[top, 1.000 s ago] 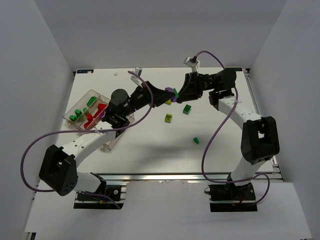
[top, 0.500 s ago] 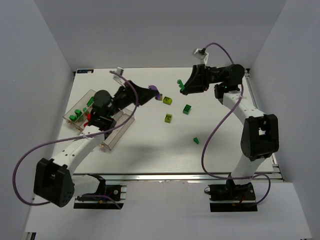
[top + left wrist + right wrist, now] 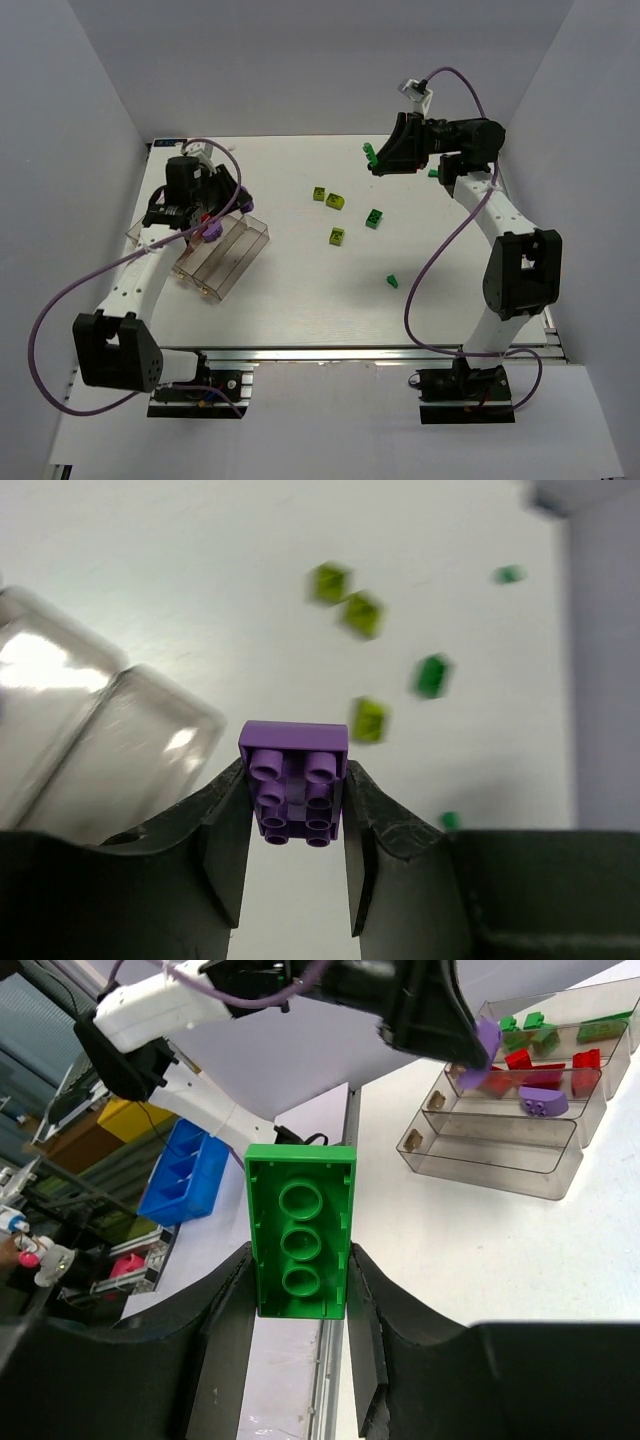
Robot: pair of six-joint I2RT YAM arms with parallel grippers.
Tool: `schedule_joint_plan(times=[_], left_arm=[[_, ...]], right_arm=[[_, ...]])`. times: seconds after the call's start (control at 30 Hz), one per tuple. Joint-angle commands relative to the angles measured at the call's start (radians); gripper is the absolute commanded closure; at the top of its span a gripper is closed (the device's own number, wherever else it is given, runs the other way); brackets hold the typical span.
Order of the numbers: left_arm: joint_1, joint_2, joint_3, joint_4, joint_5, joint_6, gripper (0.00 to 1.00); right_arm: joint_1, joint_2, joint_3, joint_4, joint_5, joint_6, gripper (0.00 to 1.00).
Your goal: Sort the legos into containers by color
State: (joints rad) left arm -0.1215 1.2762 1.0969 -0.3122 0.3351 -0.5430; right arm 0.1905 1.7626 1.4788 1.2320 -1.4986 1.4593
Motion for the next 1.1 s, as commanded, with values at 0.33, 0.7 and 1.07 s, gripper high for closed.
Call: schedule_joint_plan(times=[0.33,0.7,1.07], left_arm=[[0.019,0.196,0.165,-0.495,-0.559,0.296,1.0],[0.034,0.4,0.233,-0.516,-0.677,0.387,0.99],[0.039,0.482,0.256,-0.519,-0.734,0.368,0.47]], right_arm=[[0.138,0.023,0.276,-0.105,0.023,-0.15,1.0],[0.199,-0.106,0.436,-1.38,0.279,-1.332,1.0],[0.262,-0.209,0.292,-1.572,0.549,-1.628,1.0]])
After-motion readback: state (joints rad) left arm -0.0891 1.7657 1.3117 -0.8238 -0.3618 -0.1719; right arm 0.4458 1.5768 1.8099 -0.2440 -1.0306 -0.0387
